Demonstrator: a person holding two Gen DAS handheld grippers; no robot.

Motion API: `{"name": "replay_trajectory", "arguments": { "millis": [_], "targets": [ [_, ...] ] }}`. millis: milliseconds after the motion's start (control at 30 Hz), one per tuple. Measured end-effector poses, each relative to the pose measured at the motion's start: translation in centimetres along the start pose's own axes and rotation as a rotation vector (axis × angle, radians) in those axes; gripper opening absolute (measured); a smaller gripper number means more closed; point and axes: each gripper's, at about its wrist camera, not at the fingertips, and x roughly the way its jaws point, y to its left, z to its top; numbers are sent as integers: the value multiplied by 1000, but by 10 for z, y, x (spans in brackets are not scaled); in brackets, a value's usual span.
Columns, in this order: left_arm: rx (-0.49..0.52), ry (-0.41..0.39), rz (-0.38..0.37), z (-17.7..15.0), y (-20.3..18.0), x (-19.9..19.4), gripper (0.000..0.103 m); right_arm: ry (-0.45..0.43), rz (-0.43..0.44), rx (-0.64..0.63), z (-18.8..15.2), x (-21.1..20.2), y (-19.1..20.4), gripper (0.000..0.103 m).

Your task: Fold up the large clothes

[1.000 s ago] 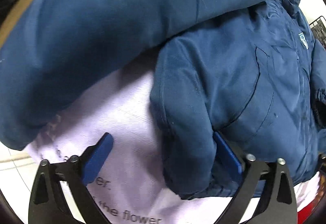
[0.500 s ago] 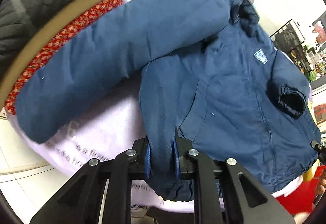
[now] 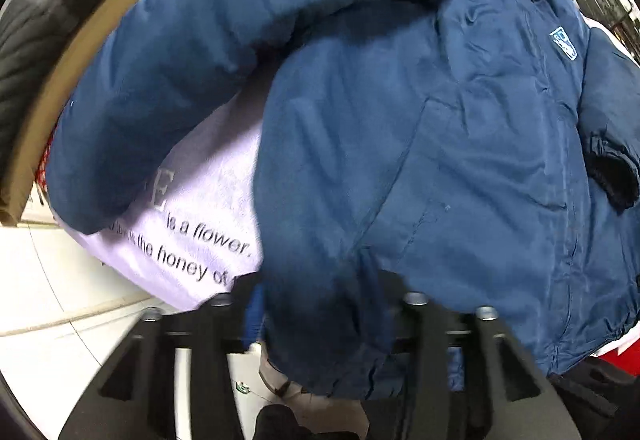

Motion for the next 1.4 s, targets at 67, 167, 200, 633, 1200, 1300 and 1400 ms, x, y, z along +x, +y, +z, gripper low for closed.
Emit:
{"name": "replay_trajectory", "arguments": {
  "millis": [67, 167, 200, 633, 1200, 1300, 1400],
  "targets": [
    [24, -34, 13, 4, -3, -12, 59, -39, -47, -29, 0, -12, 1, 40],
    [55, -127, 68, 17, 0, -37, 72, -91, -50, 58, -4, -31, -23, 61],
    [61, -145, 79, 21, 2, -44, 74, -117, -72, 97, -2, -40, -33, 67],
    [186, -209, 4, 73, -43, -34, 73, -258, -275, -379, 39, -45, 40, 73],
    [-80, -102, 312, 269, 45, 29, 72, -235, -488, -563, 61, 9, 76, 73],
    [-89, -91, 242, 264, 35, 28, 71, -239, -478, -586, 63, 13, 80, 73],
    [-14, -127, 182, 234, 8, 19, 73, -228, -482, -625, 68, 21, 86, 73]
  ]
}}
